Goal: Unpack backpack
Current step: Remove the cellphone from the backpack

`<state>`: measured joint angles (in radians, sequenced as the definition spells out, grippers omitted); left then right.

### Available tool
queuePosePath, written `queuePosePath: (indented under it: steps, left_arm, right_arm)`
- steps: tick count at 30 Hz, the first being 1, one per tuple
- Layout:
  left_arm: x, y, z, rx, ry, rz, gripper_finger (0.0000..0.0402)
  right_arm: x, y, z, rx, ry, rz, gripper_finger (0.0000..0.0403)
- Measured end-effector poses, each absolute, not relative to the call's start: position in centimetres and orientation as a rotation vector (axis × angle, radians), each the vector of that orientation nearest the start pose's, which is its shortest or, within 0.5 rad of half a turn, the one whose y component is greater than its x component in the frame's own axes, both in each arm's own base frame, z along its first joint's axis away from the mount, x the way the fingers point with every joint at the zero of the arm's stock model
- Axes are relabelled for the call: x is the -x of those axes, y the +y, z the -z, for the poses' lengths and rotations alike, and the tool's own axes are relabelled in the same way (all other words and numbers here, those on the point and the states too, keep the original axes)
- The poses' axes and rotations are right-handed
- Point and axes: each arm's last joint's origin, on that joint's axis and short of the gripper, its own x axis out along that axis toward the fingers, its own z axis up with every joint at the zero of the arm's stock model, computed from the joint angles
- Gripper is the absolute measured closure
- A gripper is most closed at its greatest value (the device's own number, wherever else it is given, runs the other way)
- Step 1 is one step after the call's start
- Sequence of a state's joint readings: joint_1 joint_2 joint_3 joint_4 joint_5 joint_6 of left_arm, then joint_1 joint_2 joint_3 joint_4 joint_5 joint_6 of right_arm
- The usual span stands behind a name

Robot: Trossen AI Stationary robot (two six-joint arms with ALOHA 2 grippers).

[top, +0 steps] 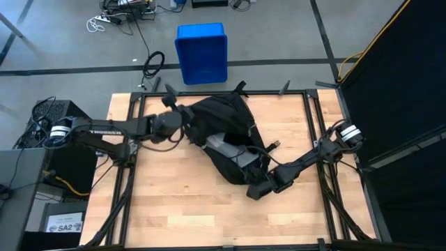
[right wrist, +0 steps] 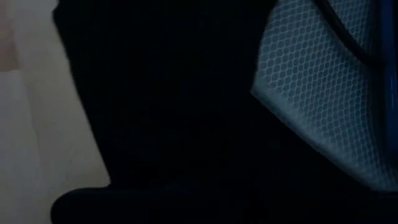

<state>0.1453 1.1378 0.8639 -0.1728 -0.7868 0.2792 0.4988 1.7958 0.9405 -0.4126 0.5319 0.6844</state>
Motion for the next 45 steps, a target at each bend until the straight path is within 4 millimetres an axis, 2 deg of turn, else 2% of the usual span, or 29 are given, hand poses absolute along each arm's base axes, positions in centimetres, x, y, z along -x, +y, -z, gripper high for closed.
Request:
queuePosePath:
  steps: [4,7,13,16,19,24,30,36,41,45]
  left_arm:
    - [-23.0,7.7,-29.0,-0.291,0.577,-0.834,0.0401]
    - [-22.3,9.0,-27.5,-0.201,0.601,-0.805,0.0401]
    - [-20.9,10.9,-22.6,-0.06,0.692,-0.846,0.0401]
    - [-20.4,11.5,-20.4,-0.019,0.672,-0.854,0.0401]
    - [-20.2,11.8,-18.4,0.004,0.641,-0.785,0.0401]
    - [-20.3,11.7,-16.5,0.055,0.611,-0.721,0.0402]
    - [-20.1,11.5,-15.7,0.101,0.625,-0.727,0.0402]
    - [-20.3,11.3,-15.7,0.104,0.612,-0.718,0.0402]
    - [-20.5,10.9,-15.7,0.092,0.611,-0.698,0.0402]
    - [-20.6,11.0,-15.8,0.071,0.602,-0.687,0.0402]
  right_arm:
    - [-27.9,14.1,-12.7,0.024,1.012,0.382,0.0402]
    - [-27.8,14.1,-12.6,0.027,1.013,0.379,0.0402]
    - [-27.9,14.3,-12.6,0.045,1.009,0.358,0.0402]
    - [-28.0,14.4,-12.7,0.047,1.009,0.326,0.0402]
    - [-28.5,14.7,-13.0,0.039,0.98,0.283,0.0402]
    - [-29.3,15.6,-15.0,0.05,0.957,0.168,0.0403]
    - [-29.8,15.9,-18.2,0.022,0.864,0.126,0.0391]
    - [-29.6,15.2,-20.6,0.057,0.77,0.158,0.0355]
    - [-29.4,14.7,-21.7,0.092,0.73,0.178,0.0319]
    - [-30.0,13.1,-21.7,0.15,0.689,0.32,0.0295]
